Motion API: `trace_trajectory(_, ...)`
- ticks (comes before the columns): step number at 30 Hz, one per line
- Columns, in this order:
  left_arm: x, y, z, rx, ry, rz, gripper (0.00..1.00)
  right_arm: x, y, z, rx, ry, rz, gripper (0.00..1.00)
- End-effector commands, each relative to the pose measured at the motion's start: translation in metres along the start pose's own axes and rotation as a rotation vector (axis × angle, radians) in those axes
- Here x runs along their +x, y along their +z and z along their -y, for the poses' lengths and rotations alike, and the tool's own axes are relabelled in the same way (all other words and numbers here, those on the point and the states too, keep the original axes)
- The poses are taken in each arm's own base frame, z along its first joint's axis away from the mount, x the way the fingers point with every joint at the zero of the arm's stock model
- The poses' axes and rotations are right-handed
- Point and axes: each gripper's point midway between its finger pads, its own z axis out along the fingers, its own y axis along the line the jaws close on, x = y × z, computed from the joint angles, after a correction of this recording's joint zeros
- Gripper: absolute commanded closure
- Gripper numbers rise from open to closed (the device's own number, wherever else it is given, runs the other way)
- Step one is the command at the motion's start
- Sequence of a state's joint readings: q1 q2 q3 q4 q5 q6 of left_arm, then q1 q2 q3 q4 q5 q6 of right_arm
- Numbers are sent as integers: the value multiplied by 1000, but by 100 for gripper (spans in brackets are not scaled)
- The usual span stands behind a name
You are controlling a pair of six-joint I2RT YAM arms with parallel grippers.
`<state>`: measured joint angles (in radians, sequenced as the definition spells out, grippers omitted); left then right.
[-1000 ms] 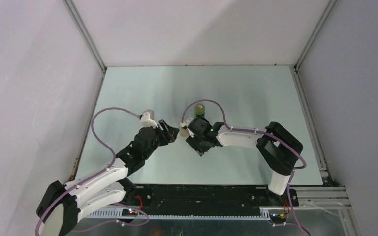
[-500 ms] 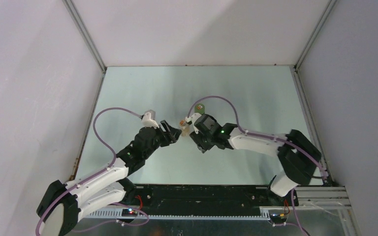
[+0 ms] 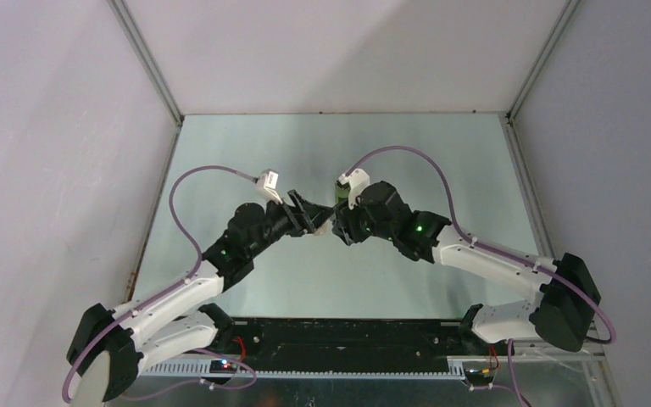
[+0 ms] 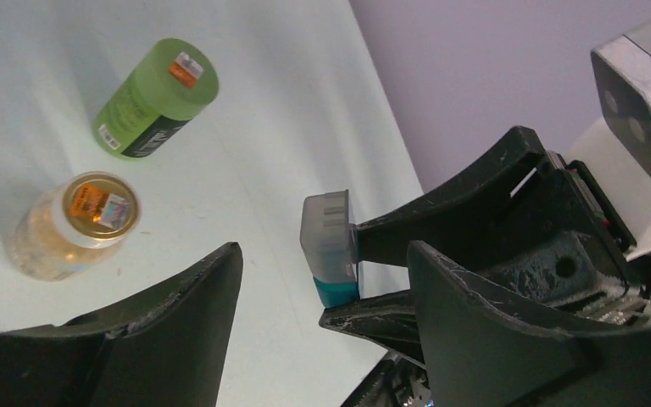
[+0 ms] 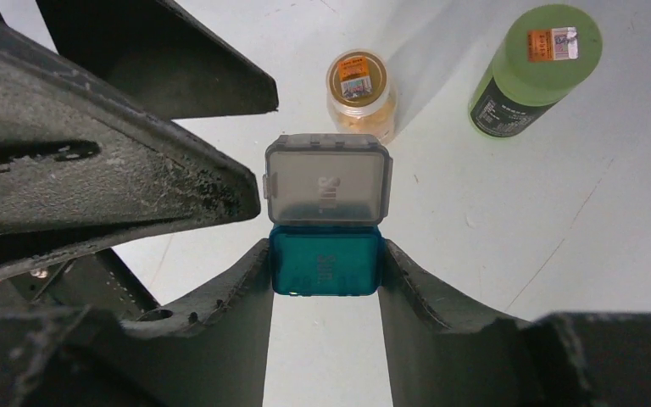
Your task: Sort the pills into containers
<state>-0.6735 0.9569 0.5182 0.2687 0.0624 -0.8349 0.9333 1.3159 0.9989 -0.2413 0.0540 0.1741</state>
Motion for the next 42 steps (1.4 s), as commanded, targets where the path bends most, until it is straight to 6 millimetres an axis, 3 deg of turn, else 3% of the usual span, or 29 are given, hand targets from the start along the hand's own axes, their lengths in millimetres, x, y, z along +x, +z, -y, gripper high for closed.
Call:
trace_trajectory(1, -14, 1, 29, 109, -40, 28, 24, -27, -15, -6, -40, 53, 97, 57)
trace_trajectory(6, -6, 8, 33, 131, -63, -20, 28, -38, -23, -5, -49, 77, 134, 57)
trace_trajectory(15, -4, 19, 40, 149, -113, -55, 44, -45, -23, -10, -96, 97, 151, 57)
trace_trajectory(30, -8, 26, 34, 136, -199, -47, 48, -34, -17, -8, -116, 102, 104, 57)
trace_trajectory(33, -9, 27, 32, 126, -203, -37, 37, -32, -15, -8, -122, 103, 95, 57)
trace_trajectory(38, -11, 27, 30, 124, -209, -25, 32, -30, -14, -6, -129, 107, 82, 58)
trace_trajectory(42, -10, 28, 27, 118, -214, -26, 40, -28, -13, -5, -130, 114, 73, 57)
